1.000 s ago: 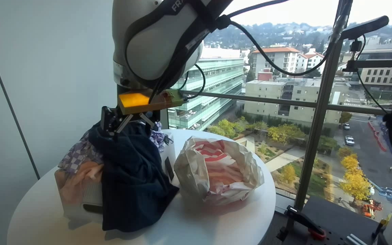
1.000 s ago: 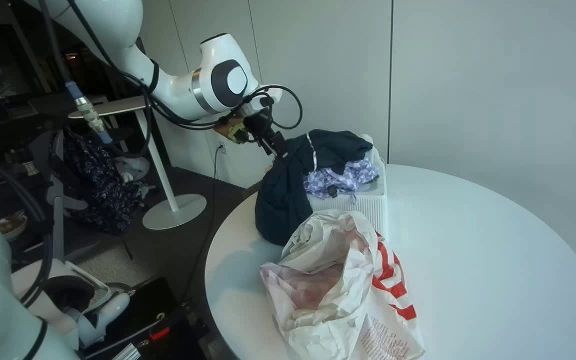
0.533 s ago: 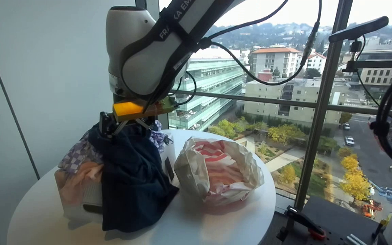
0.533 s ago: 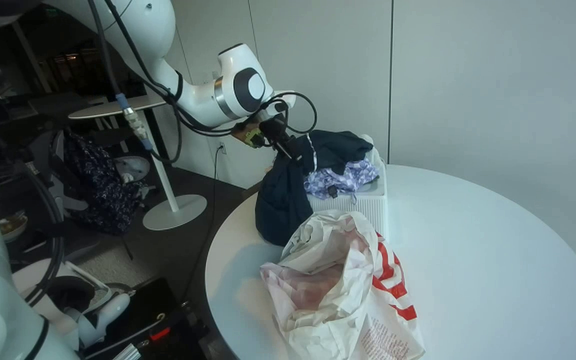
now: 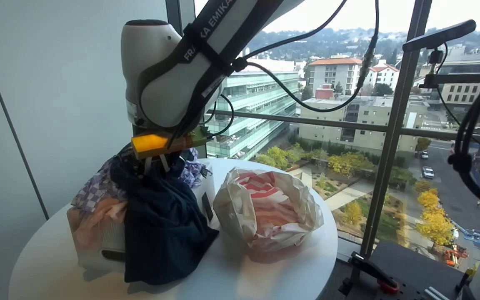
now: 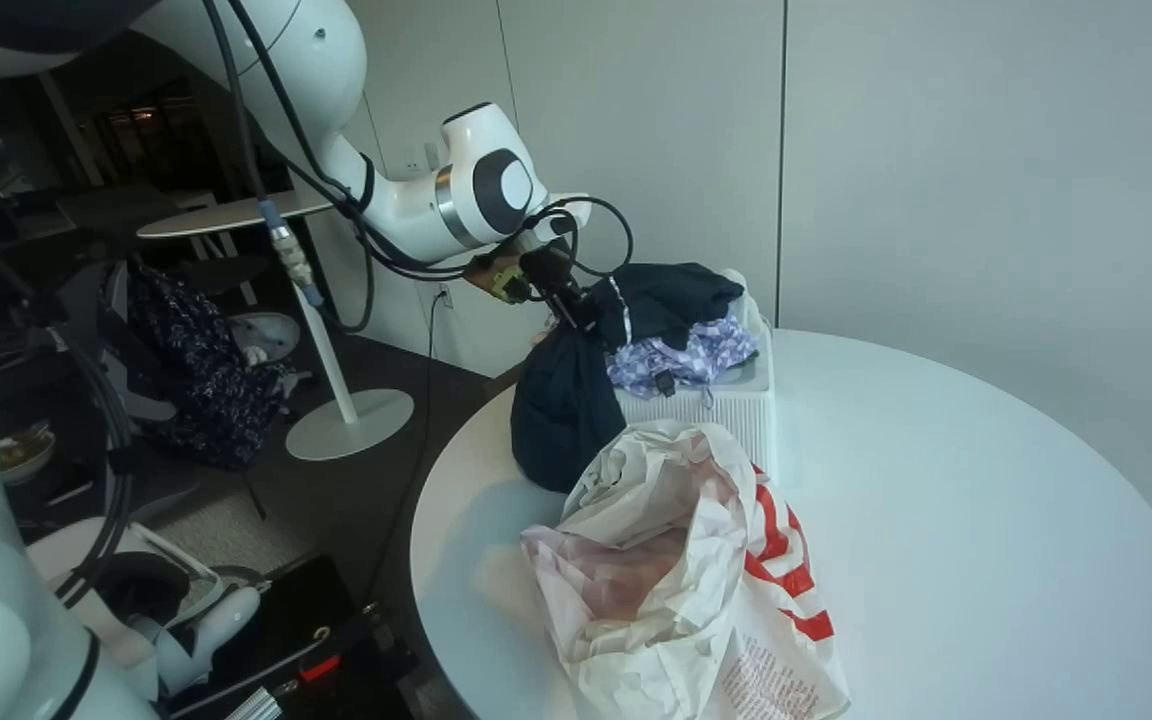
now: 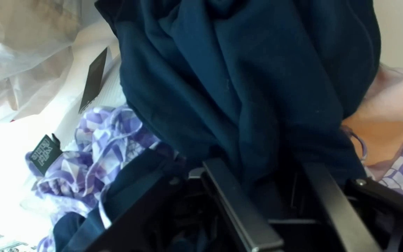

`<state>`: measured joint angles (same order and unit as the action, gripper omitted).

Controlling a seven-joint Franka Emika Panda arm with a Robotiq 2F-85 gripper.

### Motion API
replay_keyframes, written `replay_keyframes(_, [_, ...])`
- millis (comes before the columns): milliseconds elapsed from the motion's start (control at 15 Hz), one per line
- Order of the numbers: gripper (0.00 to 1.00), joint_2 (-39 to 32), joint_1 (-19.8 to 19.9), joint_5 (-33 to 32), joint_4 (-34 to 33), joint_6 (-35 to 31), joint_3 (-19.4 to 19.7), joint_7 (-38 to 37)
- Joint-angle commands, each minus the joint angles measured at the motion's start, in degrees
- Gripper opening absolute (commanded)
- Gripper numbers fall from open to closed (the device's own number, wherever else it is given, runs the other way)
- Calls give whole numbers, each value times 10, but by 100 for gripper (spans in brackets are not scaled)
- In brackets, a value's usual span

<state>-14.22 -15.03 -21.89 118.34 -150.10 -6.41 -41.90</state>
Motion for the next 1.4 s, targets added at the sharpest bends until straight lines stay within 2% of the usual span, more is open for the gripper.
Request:
replay_keyframes(0, [16,16,-13,10,7,18,13,0])
replay_keyframes(200, [11,26,-7,28,14,31,10,11])
replay_keyframes(333, [16,52,-5,35,25,35,9,12])
replay_keyframes(600, [17,128,6,50,54,47,6,2])
replay_keyframes(733, [17,173,15,35,70,69,3,-17])
replay_keyframes(867, [17,212,29,60,81,88,-5,5])
replay_keyframes(1000, [16,221,38,84,82,97,-11,36])
replay_keyframes(1067, [42,215,41,82,80,94,-16,47])
replay_keyframes(1133, [42,208,42,87,81,92,-21,61])
replay_keyframes(1200, [47,189,41,89,83,86,-26,77])
replay_keyframes(1267, [53,180,42,86,87,84,-30,87])
replay_keyframes(1333, [62,161,46,45,88,71,-38,63])
